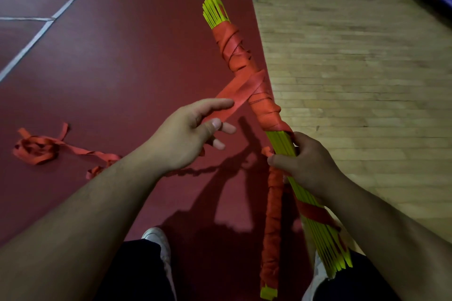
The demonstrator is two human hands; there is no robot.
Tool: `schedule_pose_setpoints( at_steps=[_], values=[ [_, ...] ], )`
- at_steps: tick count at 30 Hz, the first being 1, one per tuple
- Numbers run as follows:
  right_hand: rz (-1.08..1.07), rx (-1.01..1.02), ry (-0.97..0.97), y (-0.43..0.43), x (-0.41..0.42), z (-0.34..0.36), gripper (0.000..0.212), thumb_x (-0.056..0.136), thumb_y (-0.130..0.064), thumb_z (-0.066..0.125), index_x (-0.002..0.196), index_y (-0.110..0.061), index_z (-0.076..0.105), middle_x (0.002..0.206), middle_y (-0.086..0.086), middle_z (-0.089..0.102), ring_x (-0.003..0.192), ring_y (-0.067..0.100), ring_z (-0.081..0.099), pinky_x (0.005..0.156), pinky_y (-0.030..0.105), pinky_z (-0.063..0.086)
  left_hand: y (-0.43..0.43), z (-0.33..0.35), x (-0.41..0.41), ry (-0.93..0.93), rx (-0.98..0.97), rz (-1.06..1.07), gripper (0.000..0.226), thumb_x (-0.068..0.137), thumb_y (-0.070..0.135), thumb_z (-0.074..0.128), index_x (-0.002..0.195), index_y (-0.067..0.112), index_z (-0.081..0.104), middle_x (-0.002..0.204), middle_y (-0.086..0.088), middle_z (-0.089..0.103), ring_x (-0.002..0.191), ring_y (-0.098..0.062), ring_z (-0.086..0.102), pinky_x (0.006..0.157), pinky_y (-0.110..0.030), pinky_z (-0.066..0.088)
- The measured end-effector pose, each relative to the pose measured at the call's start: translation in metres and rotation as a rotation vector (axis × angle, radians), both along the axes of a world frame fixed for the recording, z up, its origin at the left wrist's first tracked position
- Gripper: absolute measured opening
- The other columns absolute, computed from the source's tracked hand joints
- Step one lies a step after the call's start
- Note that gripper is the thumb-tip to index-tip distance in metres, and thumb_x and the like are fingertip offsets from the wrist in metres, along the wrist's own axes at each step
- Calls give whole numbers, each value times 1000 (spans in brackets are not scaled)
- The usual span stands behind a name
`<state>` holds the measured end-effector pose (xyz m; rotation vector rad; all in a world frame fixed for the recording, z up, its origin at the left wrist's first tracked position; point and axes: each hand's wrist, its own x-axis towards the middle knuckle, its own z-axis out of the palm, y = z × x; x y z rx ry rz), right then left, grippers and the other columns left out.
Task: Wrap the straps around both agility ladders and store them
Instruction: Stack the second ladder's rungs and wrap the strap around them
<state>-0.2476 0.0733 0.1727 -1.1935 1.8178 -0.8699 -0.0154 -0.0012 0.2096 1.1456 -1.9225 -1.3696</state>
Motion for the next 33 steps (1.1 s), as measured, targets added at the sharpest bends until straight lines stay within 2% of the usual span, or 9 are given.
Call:
schedule_pose_setpoints(
  at_steps=[5, 8, 13, 15, 17, 21, 24, 27, 33],
  values=[
    [5, -7, -14, 0, -1, 0, 41, 55, -39, 77, 90, -21, 66, 77, 12, 71, 66, 39, 69, 61, 58, 58, 1, -4, -3, 5, -23, -18, 46, 104, 7, 43, 137, 40, 40, 97, 2, 75, 62, -22, 69, 56, -24, 48],
    [20, -1, -45, 1, -1, -3, 33, 64, -31, 82, 91, -21, 67, 75, 12, 70, 57, 34, 66, 61, 55, 57, -2, -4, -2, 23, 66, 9, 27, 106, 7, 39, 114, 26, 56, 83, 3, 74, 61, -17, 65, 54, -25, 47],
    [74, 9, -247, 2, 3, -3, 15, 82, -7, 76, 88, -10, 62, 66, 8, 66, 57, 31, 61, 57, 43, 52, 2, -1, -11, 135, 209, 60, 23, 100, 5, 38, 81, 15, 47, 66, -1, 48, 52, -17, 42, 51, -25, 36],
    [80, 32, -329, 3, 6, -1, 15, 83, -3, 73, 90, -8, 60, 69, 10, 66, 58, 29, 61, 54, 37, 51, 3, 2, -14, 268, 294, 121, 26, 101, 18, 41, 75, 16, 42, 62, -2, 40, 51, -18, 35, 50, -27, 31],
    [101, 37, -363, 4, 8, 2, 22, 75, -11, 76, 90, -7, 60, 71, 10, 65, 58, 27, 62, 52, 36, 50, 2, 0, -13, 280, 222, 139, 41, 104, 42, 41, 71, 17, 44, 60, -1, 45, 54, -19, 40, 49, -28, 32],
    [128, 30, -430, 6, 9, 7, 25, 68, -17, 72, 87, -4, 60, 67, 12, 62, 55, 26, 58, 51, 35, 51, -2, -7, -10, 240, 133, 211, 44, 103, 37, 48, 83, 1, 60, 73, -4, 62, 69, -23, 49, 61, -35, 37],
    [198, 17, -487, 6, 12, 9, 31, 70, -14, 69, 93, 5, 58, 64, 11, 60, 53, 25, 55, 50, 33, 49, 0, -6, -16, 392, 227, 279, 33, 103, 36, 50, 77, 17, 58, 62, -6, 50, 52, -17, 45, 53, -29, 37],
    [208, 0, -555, 6, 13, 9, 46, 71, -11, 68, 107, 13, 53, 68, 14, 58, 52, 25, 53, 50, 34, 47, 3, 0, -22, 460, 232, 296, 13, 102, 25, 50, 94, 19, 59, 58, 4, 45, 55, -13, 44, 48, -23, 42],
    [169, 4, -611, 5, 12, 9, 47, 69, -11, 67, 106, 15, 53, 70, 16, 57, 52, 25, 53, 51, 35, 47, -1, 0, -21, 477, 164, 248, 9, 103, 18, 48, 110, 23, 46, 66, 6, 58, 52, -16, 42, 46, -22, 42]
  ],
)
